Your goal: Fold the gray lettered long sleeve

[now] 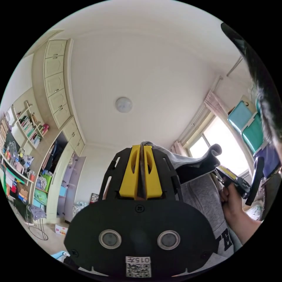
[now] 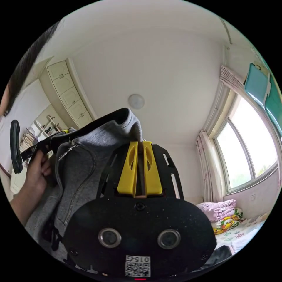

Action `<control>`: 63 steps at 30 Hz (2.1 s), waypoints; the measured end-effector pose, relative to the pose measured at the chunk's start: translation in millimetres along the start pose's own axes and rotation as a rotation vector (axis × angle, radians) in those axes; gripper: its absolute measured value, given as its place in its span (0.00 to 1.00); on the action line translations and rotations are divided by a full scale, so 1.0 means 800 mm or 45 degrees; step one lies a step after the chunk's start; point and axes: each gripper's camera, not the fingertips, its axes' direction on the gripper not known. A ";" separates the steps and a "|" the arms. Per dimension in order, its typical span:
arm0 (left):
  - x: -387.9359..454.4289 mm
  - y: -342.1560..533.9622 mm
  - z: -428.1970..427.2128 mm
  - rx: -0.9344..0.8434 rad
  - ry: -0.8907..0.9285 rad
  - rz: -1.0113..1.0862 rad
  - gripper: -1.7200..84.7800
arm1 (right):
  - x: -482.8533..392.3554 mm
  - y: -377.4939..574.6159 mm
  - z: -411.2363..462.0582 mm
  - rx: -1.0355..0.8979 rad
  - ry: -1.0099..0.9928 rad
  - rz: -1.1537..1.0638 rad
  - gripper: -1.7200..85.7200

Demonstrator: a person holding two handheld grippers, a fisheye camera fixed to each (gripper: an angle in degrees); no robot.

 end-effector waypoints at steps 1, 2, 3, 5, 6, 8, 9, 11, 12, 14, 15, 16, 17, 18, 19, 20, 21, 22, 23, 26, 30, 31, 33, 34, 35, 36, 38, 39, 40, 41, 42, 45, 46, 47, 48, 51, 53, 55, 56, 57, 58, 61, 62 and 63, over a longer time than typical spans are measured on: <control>-0.014 0.027 0.027 -0.049 -0.024 -0.002 0.02 | -0.009 0.032 0.042 -0.049 0.027 -0.048 0.06; -0.030 0.059 0.060 -0.112 -0.046 -0.003 0.02 | -0.015 0.050 0.064 -0.077 0.051 -0.088 0.06; -0.038 0.078 0.079 -0.151 -0.056 0.003 0.02 | -0.024 0.091 0.114 -0.134 0.088 -0.158 0.06; -0.077 0.164 0.165 -0.319 -0.109 0.003 0.03 | -0.029 0.159 0.204 -0.266 0.088 -0.211 0.06; -0.087 0.190 0.190 -0.371 -0.123 0.009 0.03 | -0.030 0.210 0.276 -0.416 0.077 -0.240 0.07; -0.142 0.304 0.292 -0.713 -0.202 -0.026 0.05 | -0.019 0.298 0.385 -0.737 0.020 -0.218 0.08; -0.159 0.331 0.308 -0.821 -0.208 -0.085 0.06 | 0.001 0.358 0.439 -0.976 -0.044 -0.094 0.08; -0.216 0.407 0.295 -0.987 -0.194 -0.340 0.07 | 0.032 0.424 0.462 -1.176 -0.155 0.092 0.07; -0.223 0.419 0.277 -0.958 -0.143 -0.366 0.07 | 0.043 0.453 0.439 -1.164 -0.273 0.123 0.07; -0.231 0.461 0.206 -1.020 0.043 -0.345 0.07 | 0.050 0.498 0.382 -1.193 -0.455 0.087 0.08; -0.229 0.472 0.188 -1.082 0.081 -0.329 0.07 | 0.054 0.531 0.339 -1.261 -0.530 0.069 0.09; -0.223 0.493 0.152 -1.207 0.169 -0.322 0.08 | 0.057 0.547 0.315 -1.305 -0.556 0.079 0.10; -0.210 0.511 0.112 -1.323 0.314 -0.314 0.09 | 0.063 0.579 0.264 -1.392 -0.609 0.100 0.11; -0.201 0.520 0.092 -1.383 0.385 -0.318 0.09 | 0.072 0.608 0.209 -1.485 -0.652 0.141 0.11; -0.182 0.533 0.052 -1.480 0.495 -0.343 0.10 | 0.077 0.621 0.182 -1.526 -0.665 0.172 0.12; -0.157 0.542 0.012 -1.546 0.589 -0.357 0.11 | 0.087 0.644 0.129 -1.613 -0.678 0.232 0.12; -0.145 0.545 -0.007 -1.569 0.618 -0.361 0.11 | 0.100 0.661 0.081 -1.693 -0.645 0.309 0.12; -0.119 0.549 -0.042 -1.608 0.651 -0.368 0.12 | 0.108 0.666 0.056 -1.721 -0.610 0.352 0.13; -0.093 0.552 -0.070 -1.637 0.671 -0.372 0.12 | 0.121 0.672 0.014 -1.759 -0.548 0.425 0.13; -0.032 0.558 -0.111 -1.741 0.726 -0.351 0.15 | 0.148 0.671 -0.064 -1.842 -0.376 0.496 0.14; 0.013 0.571 -0.131 -1.857 0.662 -0.324 0.16 | 0.176 0.686 -0.116 -1.957 -0.247 0.550 0.15; 0.016 0.573 -0.135 -1.879 0.589 -0.341 0.16 | 0.182 0.688 -0.123 -1.963 -0.242 0.562 0.15; 0.012 0.571 -0.142 -1.858 0.464 -0.364 0.16 | 0.191 0.688 -0.132 -1.939 -0.236 0.579 0.16; 0.008 0.573 -0.146 -1.852 0.411 -0.390 0.16 | 0.193 0.690 -0.135 -1.937 -0.244 0.587 0.16; 0.005 0.579 -0.145 -1.883 0.399 -0.433 0.17 | 0.196 0.696 -0.138 -1.953 -0.274 0.613 0.17; 0.005 0.583 -0.143 -1.903 0.412 -0.459 0.17 | 0.199 0.705 -0.141 -1.977 -0.309 0.655 0.17; 0.005 0.593 -0.132 -1.920 0.451 -0.558 0.17 | 0.203 0.720 -0.146 -2.006 -0.364 0.733 0.17; 0.005 0.594 -0.128 -1.913 0.449 -0.570 0.17 | 0.207 0.726 -0.150 -1.999 -0.384 0.791 0.16; 0.007 0.598 -0.121 -1.902 0.442 -0.586 0.17 | 0.210 0.728 -0.151 -1.992 -0.396 0.818 0.15; 0.008 0.604 -0.112 -1.907 0.435 -0.602 0.16 | 0.215 0.729 -0.152 -1.977 -0.439 0.861 0.12; 0.008 0.607 -0.107 -1.910 0.431 -0.610 0.16 | 0.221 0.729 -0.151 -1.966 -0.496 0.909 0.10; 0.004 0.612 -0.088 -1.899 0.408 -0.630 0.13 | 0.233 0.711 -0.147 -1.937 -0.610 0.911 0.06; 0.001 0.610 -0.081 -1.897 0.424 -0.634 0.10 | 0.236 0.705 -0.144 -1.936 -0.619 0.898 0.06; -0.004 0.605 -0.074 -1.885 0.453 -0.638 0.07 | 0.242 0.689 -0.138 -1.935 -0.641 0.861 0.06; -0.008 0.601 -0.069 -1.871 0.483 -0.649 0.06 | 0.250 0.668 -0.128 -1.922 -0.664 0.816 0.05; -0.055 0.553 -0.029 -1.707 0.639 -0.754 0.05 | 0.301 0.577 -0.070 -1.758 -0.681 0.610 0.05; -0.135 0.476 0.027 -1.490 0.536 -0.620 0.05 | 0.366 0.502 -0.008 -1.607 -0.542 0.464 0.05; -0.232 0.416 0.060 -1.266 0.234 -0.610 0.05 | 0.488 0.411 0.086 -1.363 -0.086 0.378 0.06; -0.303 0.385 0.065 -1.090 -0.010 -0.665 0.06 | 0.518 0.397 0.105 -1.315 0.049 0.375 0.06; -0.332 0.374 0.064 -1.028 -0.130 -0.669 0.08 | 0.570 0.379 0.135 -1.275 0.299 0.386 0.08; -0.376 0.359 0.058 -0.998 -0.364 -0.680 0.10 | 0.588 0.374 0.144 -1.292 0.375 0.413 0.08; -0.376 0.325 0.021 -1.006 -0.331 -0.519 0.10 | 0.547 0.363 0.101 -1.282 0.001 0.459 0.11; -0.348 0.326 0.005 -1.099 -0.257 -0.393 0.10 | 0.523 0.371 0.084 -1.300 -0.071 0.426 0.11; -0.334 0.331 -0.002 -1.165 -0.236 -0.339 0.10 | 0.474 0.394 0.045 -1.359 -0.205 0.363 0.11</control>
